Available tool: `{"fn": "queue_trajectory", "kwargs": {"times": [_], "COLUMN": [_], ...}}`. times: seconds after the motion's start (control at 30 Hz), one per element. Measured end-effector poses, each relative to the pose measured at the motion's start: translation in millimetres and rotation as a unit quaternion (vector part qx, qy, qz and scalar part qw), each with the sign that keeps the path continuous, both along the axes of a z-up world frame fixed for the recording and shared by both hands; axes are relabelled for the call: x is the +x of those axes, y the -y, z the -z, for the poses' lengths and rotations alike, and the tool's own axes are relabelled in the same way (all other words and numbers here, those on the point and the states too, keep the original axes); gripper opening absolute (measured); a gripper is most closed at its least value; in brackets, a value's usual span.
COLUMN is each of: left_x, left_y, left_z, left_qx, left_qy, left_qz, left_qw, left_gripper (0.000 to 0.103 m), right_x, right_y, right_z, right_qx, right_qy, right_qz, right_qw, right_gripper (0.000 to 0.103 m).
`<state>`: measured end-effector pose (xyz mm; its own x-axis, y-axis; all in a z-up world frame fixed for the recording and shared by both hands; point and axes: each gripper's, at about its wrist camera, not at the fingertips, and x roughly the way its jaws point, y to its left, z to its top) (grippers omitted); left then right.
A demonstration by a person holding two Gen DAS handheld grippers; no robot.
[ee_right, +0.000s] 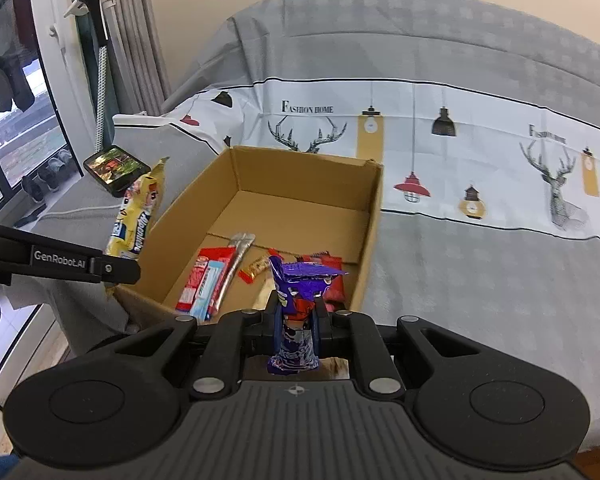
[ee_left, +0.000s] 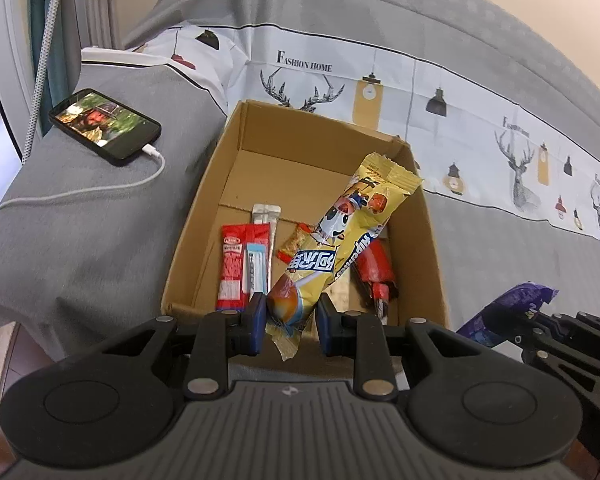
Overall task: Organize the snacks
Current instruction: 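Carry the yellow snack bar and purple candy bar over the box with both tools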
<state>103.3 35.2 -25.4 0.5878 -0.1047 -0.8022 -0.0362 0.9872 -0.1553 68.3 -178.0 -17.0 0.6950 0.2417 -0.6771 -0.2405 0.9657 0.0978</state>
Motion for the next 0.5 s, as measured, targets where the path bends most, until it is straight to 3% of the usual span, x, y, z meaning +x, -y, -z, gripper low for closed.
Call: {"fn": "queue_trajectory", "kwargs": {"times": [0.5], "left_x": [89], "left_y": [0], "left_z": [44], "left_qx": [0.017], "left_qy": [-0.045], "left_qz": [-0.003], "left_qw": [0.9989], "left_gripper": [0.029], "right_x": [94], "right_y": [-16], "right_z": [38], "right_qx": [0.006], "right_qy": [-0.044], "right_qz": [-0.005], "right_qw": [0.999], "right_gripper": [0.014]}}
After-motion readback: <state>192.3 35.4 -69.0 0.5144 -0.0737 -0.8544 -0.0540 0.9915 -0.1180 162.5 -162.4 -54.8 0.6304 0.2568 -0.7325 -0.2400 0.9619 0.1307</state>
